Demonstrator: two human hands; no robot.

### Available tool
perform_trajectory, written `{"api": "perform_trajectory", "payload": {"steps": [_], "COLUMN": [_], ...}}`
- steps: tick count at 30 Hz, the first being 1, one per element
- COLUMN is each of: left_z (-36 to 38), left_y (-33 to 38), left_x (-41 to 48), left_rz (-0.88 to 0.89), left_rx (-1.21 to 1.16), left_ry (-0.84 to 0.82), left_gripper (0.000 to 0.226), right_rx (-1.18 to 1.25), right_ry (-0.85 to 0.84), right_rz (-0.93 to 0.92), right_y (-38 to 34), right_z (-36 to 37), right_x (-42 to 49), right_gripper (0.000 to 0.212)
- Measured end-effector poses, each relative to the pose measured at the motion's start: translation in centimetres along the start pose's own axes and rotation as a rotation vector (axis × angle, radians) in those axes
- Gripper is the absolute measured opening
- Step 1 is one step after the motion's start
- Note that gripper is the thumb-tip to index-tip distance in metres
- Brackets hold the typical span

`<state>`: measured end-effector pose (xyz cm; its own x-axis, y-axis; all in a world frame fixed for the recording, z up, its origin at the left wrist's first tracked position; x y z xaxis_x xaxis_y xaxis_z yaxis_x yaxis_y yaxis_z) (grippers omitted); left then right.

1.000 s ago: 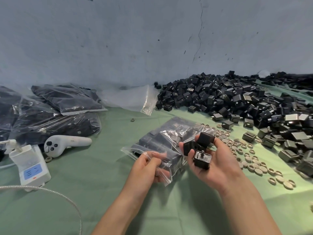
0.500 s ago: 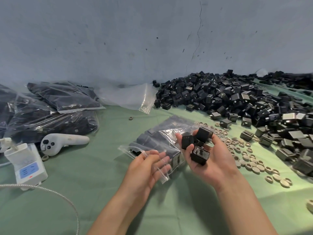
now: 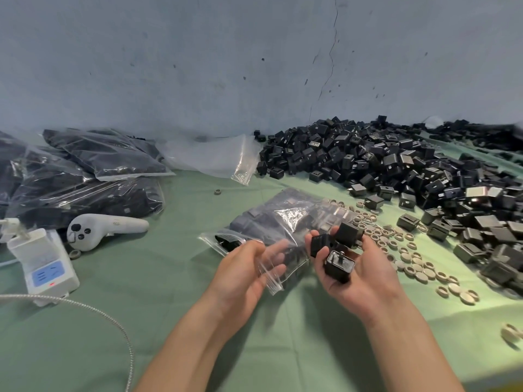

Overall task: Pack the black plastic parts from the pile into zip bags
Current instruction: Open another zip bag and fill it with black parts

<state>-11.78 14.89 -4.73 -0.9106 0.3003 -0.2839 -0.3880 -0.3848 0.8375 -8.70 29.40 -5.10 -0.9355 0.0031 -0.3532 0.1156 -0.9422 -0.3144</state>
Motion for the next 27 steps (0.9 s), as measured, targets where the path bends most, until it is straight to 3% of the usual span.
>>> {"api": "perform_trajectory", "payload": {"steps": [7,13,19,23,27], "left_z": [-0.6,0.2,-0.6,0.4,0.2], "left_y": [-0.1,0.1,0.3,0.2,0.7], "left_x": [0.2,0.4,0.5,0.6,0.4], "left_rz": [-0.035,-0.090,-0.009,-0.022,-0.036], "left_rx": [0.154,0.248,0.289,0.371,0.239], "left_ry": [0.083,-0.021,0.041,0.026,0.054], "left_gripper": [0.015,0.014,0.019,0.022,0.016], "right_rx": [-0.021,-0.011,0.016,0.038,0.100], "right_ry": [0.029,0.081,0.092,0.082,0.094], "right_rz": [-0.021,-0.019,-0.046,-0.047,-0.064], "right_y": [0.4,0.6,0.2,0.5,0.4], "right_z": [-0.4,-1.3,-1.3,-1.2,-1.5], "right_x": [-1.0,-1.3,-1.7,-1.8,-1.5], "right_gripper": [0.015,0.019,0.021,0.012,0.024]}}
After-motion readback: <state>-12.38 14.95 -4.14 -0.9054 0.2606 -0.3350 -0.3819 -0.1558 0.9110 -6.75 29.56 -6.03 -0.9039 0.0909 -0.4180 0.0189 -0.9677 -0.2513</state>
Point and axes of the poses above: each hand's wrist, its own x-axis towards the middle knuckle, its own z-axis out of the palm, y = z × x, the point moved 7 cm from there along x, towards the middle knuckle, and after that the axes turned 1 degree about y, right-handed, at the moved point
